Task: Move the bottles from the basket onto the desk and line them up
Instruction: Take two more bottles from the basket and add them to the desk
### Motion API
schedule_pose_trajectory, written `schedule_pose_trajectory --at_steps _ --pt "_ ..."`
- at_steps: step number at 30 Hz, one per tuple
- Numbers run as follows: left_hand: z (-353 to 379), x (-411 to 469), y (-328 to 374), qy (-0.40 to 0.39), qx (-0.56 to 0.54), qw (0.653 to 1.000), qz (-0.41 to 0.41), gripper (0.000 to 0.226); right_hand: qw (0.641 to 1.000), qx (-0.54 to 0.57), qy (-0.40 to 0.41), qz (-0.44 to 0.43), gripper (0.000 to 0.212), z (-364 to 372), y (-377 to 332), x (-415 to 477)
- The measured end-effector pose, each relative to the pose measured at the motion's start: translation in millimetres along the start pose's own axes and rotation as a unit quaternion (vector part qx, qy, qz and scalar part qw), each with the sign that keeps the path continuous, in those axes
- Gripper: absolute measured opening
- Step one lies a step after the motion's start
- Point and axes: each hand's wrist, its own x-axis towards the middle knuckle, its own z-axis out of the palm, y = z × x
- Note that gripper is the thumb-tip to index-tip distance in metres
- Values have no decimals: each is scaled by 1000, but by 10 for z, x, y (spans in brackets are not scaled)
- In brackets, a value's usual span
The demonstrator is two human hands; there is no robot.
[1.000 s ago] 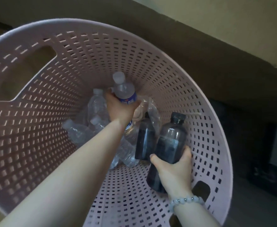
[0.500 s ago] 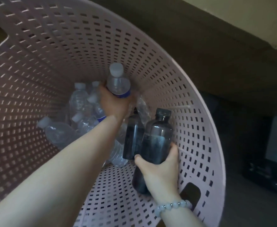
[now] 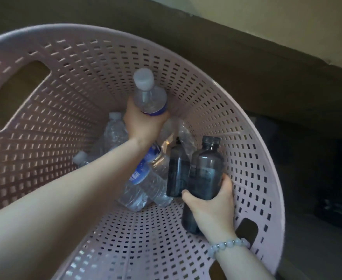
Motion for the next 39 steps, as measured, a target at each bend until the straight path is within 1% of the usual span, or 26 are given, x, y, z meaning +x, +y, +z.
schedule_pose_trajectory --at_steps 3,5,8,11,14,17,20,22,24,26,28,30,32,36,39 --pt "-283 -114 273 -37 1 999 23 62 1000 -26 7 -9 69 -10 -78 -103" --pt "-493 -206 440 -56 21 998 32 64 999 -38 22 -12 68 -19 -175 -200" --pt "-829 -364 652 -62 32 997 16 63 999 -23 19 -14 66 -34 -385 -372" --pt "-1166 -594 896 -45 34 998 1 55 1000 -12 0 -29 73 -83 -670 -641" --pt "-1478 -861 1241 -67 32 997 -18 48 997 18 -25 -65 70 -182 -1048 -955" --pt "-1845 -1163 1800 -99 25 995 -10 48 993 58 -37 -98 73 -373 -1527 -1377" --pt "-2199 -1469 2505 -139 6 990 -11 40 989 81 -18 -122 76 -617 -2017 -1827" --pt "-2425 -1696 2939 -174 10 985 -4 41 987 81 -14 -136 75 -829 -2323 -2148" --pt "-2651 -1832 3294 -176 36 983 21 42 984 88 -7 -157 74 -1072 -2617 -2490" --pt "-2862 -1926 3690 -175 38 984 26 43 981 90 -13 -172 77 -1332 -2923 -2839" --pt "-3051 -2065 4107 -193 54 978 58 52 976 103 -28 -188 80 -1568 -3158 -3161" --pt "-3215 -2196 4528 -210 65 971 91 59 969 107 -28 -221 81 -1788 -3365 -3479" --pt "-3341 -2323 4964 -226 66 963 131 61 961 106 -19 -254 76 -2006 -3574 -3781" --pt "-3490 -2516 5645 -249 82 941 216 58 942 112 -37 -315 69 -2401 -3912 -4362" --pt "-3548 -2652 6046 -262 92 925 259 58 930 111 -15 -349 62 -2605 -4106 -4669"
